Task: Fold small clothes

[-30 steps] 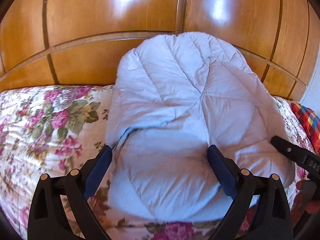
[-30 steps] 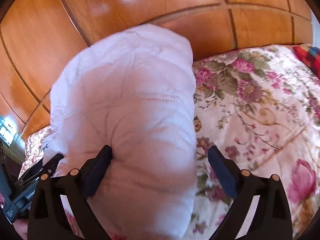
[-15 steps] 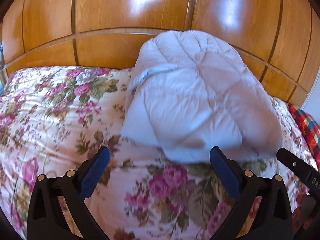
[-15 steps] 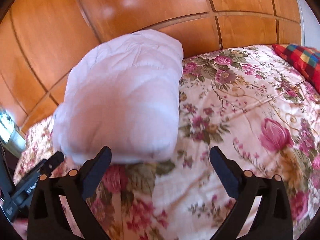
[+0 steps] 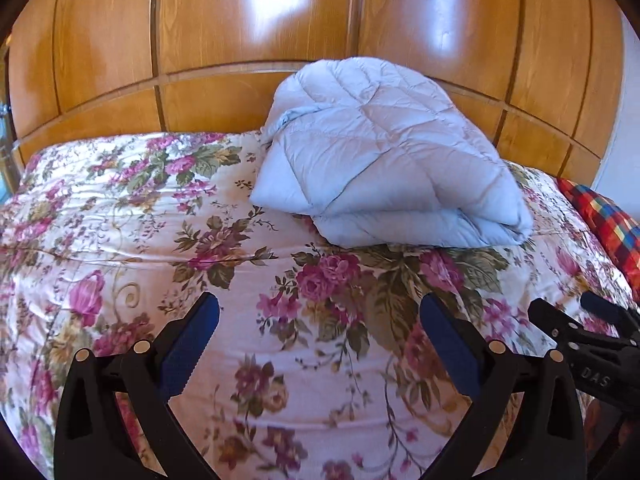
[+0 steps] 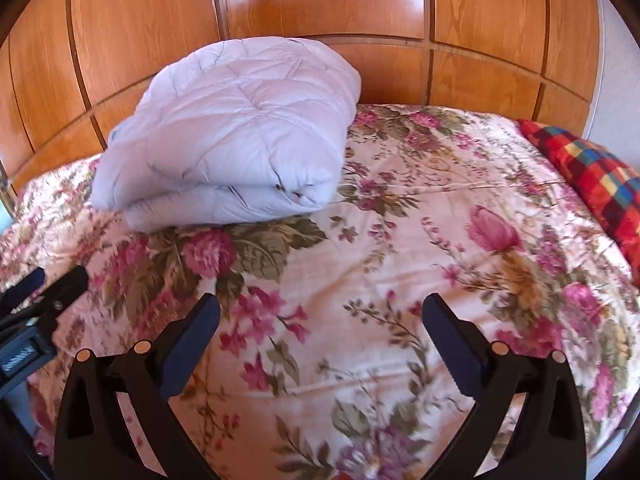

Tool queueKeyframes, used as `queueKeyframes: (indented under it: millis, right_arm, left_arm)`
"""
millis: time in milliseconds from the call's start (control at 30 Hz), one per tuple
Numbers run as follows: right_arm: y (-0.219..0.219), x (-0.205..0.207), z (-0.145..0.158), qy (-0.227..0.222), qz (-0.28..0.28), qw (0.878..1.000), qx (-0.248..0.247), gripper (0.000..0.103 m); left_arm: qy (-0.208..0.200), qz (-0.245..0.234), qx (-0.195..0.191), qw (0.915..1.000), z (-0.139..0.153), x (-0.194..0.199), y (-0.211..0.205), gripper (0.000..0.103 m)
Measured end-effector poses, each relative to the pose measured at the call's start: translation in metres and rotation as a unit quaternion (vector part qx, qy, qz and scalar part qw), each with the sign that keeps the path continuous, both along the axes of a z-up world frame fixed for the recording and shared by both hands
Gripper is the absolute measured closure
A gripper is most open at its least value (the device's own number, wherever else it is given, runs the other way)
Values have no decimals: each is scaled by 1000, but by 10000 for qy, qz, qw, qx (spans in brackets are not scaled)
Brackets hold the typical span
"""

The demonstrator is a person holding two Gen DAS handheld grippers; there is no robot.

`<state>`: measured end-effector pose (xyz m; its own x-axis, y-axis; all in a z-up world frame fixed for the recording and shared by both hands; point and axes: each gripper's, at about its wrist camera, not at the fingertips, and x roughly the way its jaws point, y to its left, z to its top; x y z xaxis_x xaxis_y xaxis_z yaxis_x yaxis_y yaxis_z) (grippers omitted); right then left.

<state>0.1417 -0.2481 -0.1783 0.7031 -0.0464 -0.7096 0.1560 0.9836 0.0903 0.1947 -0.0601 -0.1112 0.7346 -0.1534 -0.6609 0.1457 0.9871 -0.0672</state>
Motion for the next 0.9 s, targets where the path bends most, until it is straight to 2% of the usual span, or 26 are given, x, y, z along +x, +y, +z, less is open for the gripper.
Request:
queueKeyframes:
  millis: [133,267,400,500,600,700,900]
  right_arm:
    - [1,-11,9,-72,-97,9997,-204,2]
    - [-1,-29,24,-431,-107,9990,-79,2]
    - [-2,-41,44,-671,-141,9976,-27,2]
    - [0,-52,62,-908,-37,9958,91,2]
    - [4,-57,74,-940,-49,9955,74,2]
    - [13,-60,79,-810,-9,9967,-57,2]
    - [27,-71,87,-971,-19,9946,-364,2]
  left_arm:
    - [-137,-2,156,9998,12,-15,-1,3]
    - [-250,50,-5,9997,25,-28,5,3]
    - [-345,167,70,9992,39,-41,7,3]
    - [-271,251,27,9993,48,-48,11,3]
    - [-293,288,-25,9992,58,-57,16,4]
    - [-439,413,98,9981,69,-68,21,3]
    - [-470,574,204,9970,75,-72,29,3]
